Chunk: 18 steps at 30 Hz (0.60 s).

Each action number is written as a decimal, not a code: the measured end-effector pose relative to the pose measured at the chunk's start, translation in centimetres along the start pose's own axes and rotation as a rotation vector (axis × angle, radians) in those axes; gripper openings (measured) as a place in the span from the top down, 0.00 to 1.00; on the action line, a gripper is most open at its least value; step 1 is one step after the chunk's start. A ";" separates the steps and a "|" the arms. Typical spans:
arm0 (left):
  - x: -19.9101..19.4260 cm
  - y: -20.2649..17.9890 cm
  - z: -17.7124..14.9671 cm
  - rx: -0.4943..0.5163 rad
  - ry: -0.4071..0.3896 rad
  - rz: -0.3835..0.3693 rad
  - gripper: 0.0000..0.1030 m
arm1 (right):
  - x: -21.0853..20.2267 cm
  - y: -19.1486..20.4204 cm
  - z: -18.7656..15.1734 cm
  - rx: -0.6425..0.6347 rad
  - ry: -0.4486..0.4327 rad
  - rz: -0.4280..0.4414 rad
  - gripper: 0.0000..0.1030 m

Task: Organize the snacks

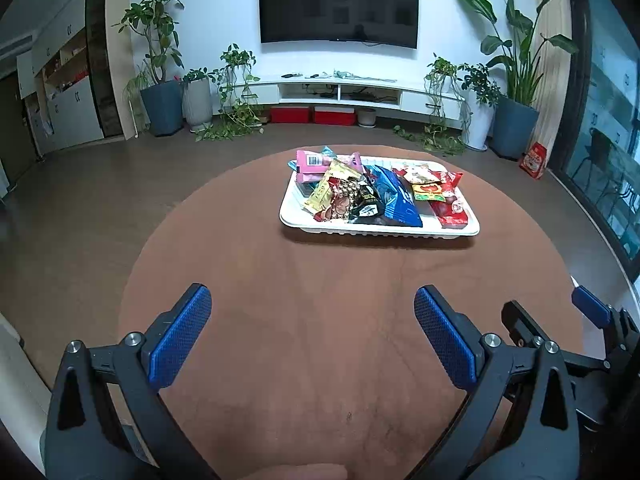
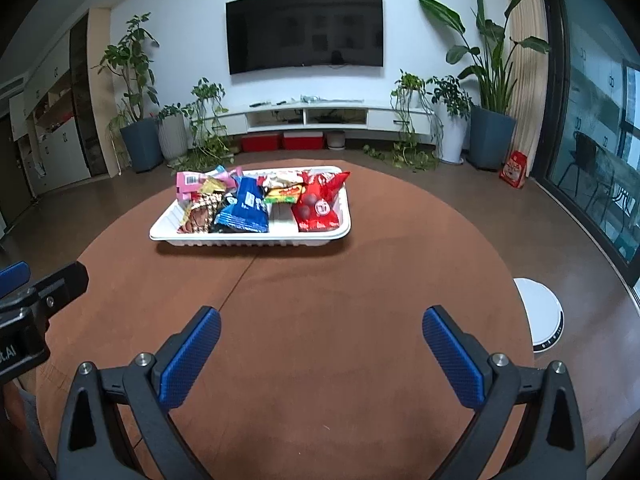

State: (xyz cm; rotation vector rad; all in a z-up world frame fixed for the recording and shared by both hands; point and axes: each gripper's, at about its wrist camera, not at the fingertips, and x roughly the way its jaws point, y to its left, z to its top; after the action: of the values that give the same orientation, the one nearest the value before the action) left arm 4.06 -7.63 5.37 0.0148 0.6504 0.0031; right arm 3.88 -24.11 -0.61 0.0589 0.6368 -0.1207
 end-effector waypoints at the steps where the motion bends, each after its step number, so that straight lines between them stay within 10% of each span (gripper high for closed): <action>1: 0.1 0.0 0.0 -0.001 -0.001 0.000 0.00 | 0.0 0.1 0.0 0.002 0.009 -0.003 0.00; 18: -0.3 0.3 -0.5 0.009 0.004 -0.036 0.00 | -4.2 0.8 -0.6 0.000 0.039 -0.027 0.00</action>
State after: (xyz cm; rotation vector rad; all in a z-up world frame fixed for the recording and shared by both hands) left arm 3.48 -7.30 5.14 0.0113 0.6550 -0.0345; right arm 0.33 -22.86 1.45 0.0525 0.6765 -0.1461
